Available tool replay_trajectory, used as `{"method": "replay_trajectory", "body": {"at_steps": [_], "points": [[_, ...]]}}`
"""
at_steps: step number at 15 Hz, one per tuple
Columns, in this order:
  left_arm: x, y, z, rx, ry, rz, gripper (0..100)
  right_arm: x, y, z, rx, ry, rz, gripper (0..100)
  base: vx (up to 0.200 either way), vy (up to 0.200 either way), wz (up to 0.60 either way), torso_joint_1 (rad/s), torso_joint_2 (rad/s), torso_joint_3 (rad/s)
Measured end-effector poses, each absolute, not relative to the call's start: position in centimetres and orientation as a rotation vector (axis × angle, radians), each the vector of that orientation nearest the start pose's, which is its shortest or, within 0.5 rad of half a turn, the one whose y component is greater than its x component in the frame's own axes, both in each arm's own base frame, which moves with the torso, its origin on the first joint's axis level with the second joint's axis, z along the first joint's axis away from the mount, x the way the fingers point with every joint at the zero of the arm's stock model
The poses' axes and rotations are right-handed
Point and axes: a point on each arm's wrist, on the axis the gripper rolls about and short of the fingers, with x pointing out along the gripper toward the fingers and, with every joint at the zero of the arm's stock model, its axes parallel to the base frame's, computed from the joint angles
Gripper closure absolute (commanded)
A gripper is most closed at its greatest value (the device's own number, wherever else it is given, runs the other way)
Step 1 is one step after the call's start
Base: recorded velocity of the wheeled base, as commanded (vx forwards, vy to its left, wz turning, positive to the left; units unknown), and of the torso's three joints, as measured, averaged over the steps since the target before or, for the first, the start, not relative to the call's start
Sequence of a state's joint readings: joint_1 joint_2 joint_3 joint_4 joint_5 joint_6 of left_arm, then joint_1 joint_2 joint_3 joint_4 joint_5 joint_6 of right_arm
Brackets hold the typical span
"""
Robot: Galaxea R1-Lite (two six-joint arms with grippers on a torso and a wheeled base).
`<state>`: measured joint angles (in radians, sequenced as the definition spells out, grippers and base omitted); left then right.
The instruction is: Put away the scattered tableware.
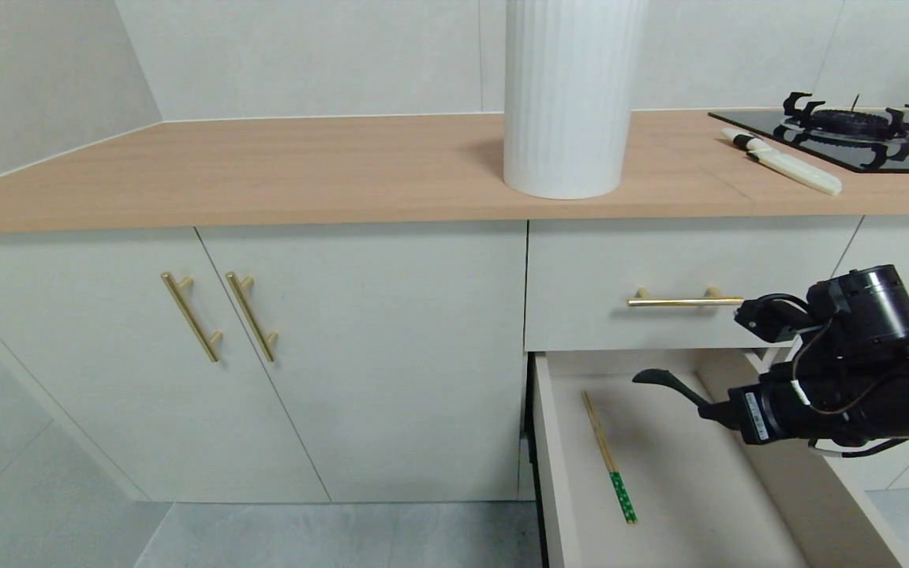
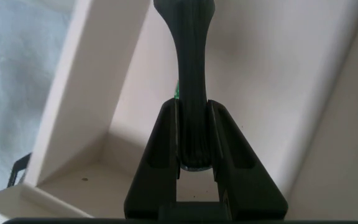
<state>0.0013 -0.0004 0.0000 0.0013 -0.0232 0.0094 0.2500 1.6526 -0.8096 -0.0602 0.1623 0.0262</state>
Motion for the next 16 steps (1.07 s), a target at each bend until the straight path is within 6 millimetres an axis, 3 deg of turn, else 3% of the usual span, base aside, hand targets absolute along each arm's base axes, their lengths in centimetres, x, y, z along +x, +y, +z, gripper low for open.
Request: {"method": "replay_trajectory", "body": {"at_steps": [8, 16], "points": [[-2.3, -0.1, 7.5, 0.009, 0.001, -0.022, 0, 30.4, 7.8, 10.3, -0.008, 0.856, 0.189, 100, 0.000, 0.000, 0.00, 0.000, 0.00, 0.000], [-2.3, -0.1, 7.5, 0.009, 0.001, -0.022, 0, 35.3, 9.0, 3.1, 0.055, 0.906, 0.062, 100, 0.000, 0.000, 0.00, 0.000, 0.00, 0.000]]}}
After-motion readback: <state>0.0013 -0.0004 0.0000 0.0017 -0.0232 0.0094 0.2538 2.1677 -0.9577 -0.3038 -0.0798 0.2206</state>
